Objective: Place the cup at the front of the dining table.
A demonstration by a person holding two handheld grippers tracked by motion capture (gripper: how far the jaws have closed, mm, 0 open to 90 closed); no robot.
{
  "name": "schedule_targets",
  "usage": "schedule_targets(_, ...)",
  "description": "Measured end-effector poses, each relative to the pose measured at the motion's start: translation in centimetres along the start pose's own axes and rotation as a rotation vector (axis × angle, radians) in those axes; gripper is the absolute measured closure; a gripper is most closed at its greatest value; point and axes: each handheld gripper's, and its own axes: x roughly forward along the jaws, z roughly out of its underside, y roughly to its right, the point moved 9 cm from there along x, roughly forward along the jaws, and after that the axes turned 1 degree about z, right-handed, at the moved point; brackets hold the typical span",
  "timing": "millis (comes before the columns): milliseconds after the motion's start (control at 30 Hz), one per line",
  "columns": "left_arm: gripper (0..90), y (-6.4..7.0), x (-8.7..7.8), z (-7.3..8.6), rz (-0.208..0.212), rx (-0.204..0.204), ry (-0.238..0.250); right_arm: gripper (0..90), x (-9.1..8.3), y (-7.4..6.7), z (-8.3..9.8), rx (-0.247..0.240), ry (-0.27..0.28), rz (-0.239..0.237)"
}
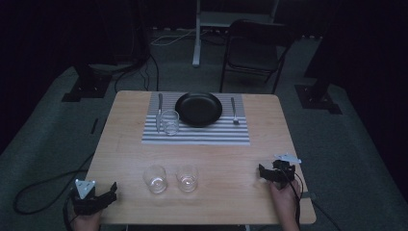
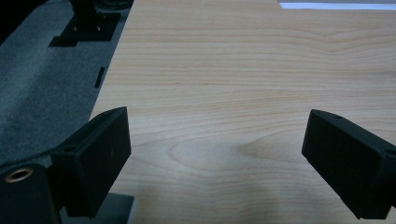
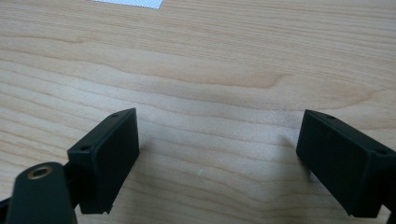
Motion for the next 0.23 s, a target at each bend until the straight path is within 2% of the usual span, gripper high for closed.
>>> schedule_targets(33,0.6,0.09,0.08,0.11,0.014,0.012,-0.014,12.6,0.00,0.00,0.00,0.000,0.000,0.000)
schedule_targets(100,0.0,0.15,0.26,0.34,-0.008,0.045,-0.031,12.6,0.00,0.00,0.00,0.000,0.000,0.000)
schedule_targets(233,0.0,0.67,0.48,0.36,0.020,0.060,-0.035,12.6,0.00,0.00,0.00,0.000,0.000,0.000)
